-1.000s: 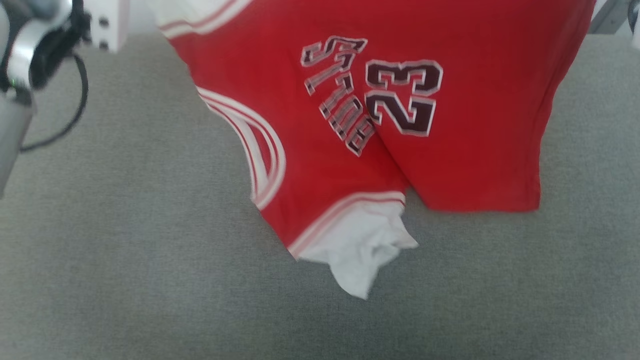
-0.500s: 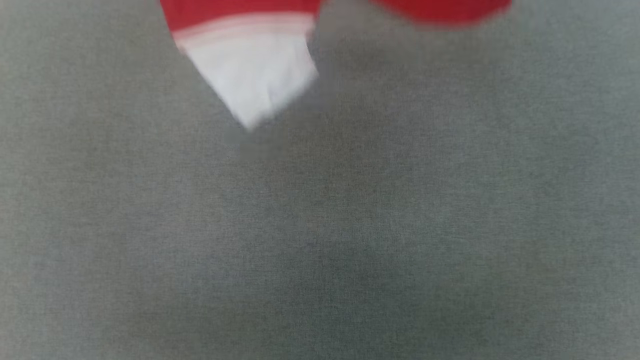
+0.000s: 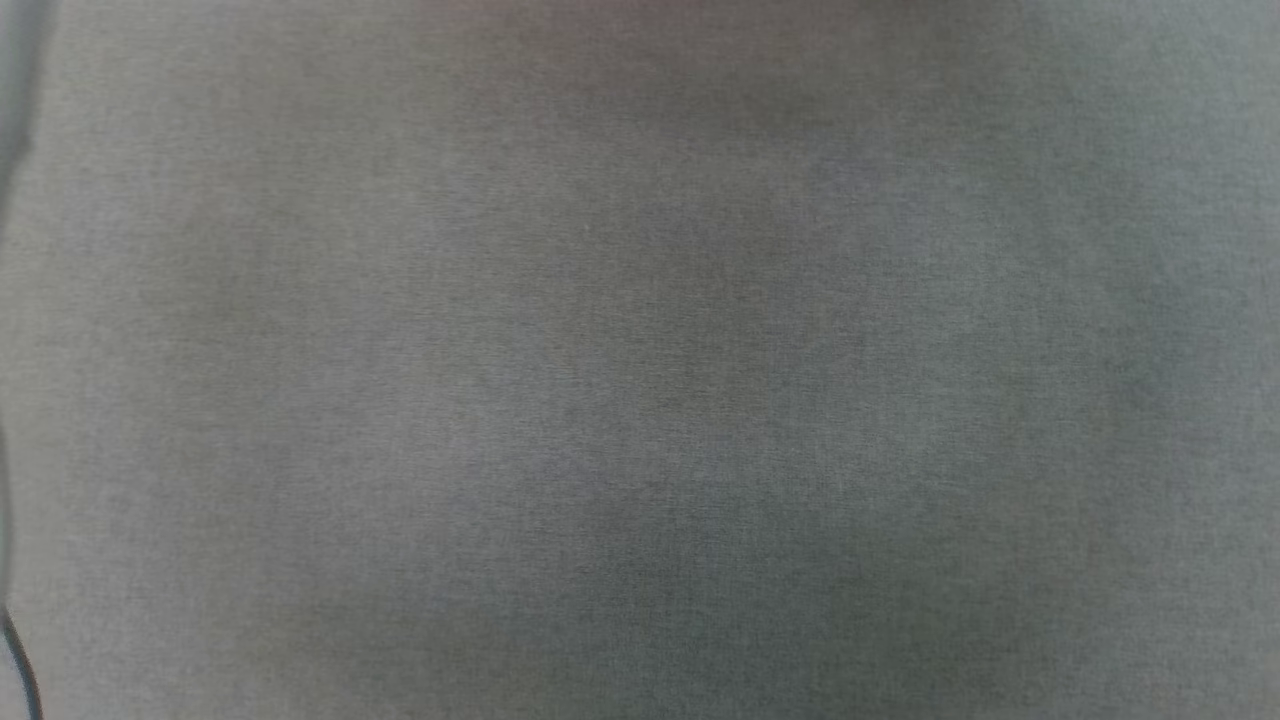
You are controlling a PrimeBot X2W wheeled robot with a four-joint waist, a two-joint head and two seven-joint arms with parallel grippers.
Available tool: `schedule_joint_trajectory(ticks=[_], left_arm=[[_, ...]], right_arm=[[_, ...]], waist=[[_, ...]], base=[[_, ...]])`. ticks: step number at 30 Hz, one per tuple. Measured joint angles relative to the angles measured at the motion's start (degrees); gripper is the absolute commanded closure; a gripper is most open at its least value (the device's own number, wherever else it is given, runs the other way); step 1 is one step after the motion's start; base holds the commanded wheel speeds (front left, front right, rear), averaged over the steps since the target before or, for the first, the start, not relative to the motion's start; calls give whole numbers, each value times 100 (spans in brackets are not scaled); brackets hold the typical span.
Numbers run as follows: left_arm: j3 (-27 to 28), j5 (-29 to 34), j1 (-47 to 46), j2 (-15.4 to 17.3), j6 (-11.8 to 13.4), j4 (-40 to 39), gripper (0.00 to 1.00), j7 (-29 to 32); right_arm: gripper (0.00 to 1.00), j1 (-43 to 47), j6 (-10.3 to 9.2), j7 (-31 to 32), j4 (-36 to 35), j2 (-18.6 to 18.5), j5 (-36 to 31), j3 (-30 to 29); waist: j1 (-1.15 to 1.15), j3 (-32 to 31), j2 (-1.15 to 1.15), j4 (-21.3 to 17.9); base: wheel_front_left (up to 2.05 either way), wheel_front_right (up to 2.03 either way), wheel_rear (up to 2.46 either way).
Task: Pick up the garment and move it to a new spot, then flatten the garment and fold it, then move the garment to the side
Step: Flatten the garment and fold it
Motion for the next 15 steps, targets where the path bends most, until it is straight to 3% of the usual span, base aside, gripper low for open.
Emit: schedule_joint_trajectory(ticks=[5,12,15], left_arm=[[-209,-374,855,4,-299,76,100,743],[-381,-1088,2001,110,-379,-383,100,1863],[-438,-1358,2606,307,-390,-954,100,2309]], right_arm=[[100,764,0,470,-425,-334,753,459],[100,1647,0,1045,-1258,-810,1640,817],[100,2063,1,1260,-1713,-1109,1914,955]], waist=[[0,-122,0,110],[0,-300,0,203],[0,-403,0,234]], base=[[0,0,0],[0,0,0],[0,0,0]])
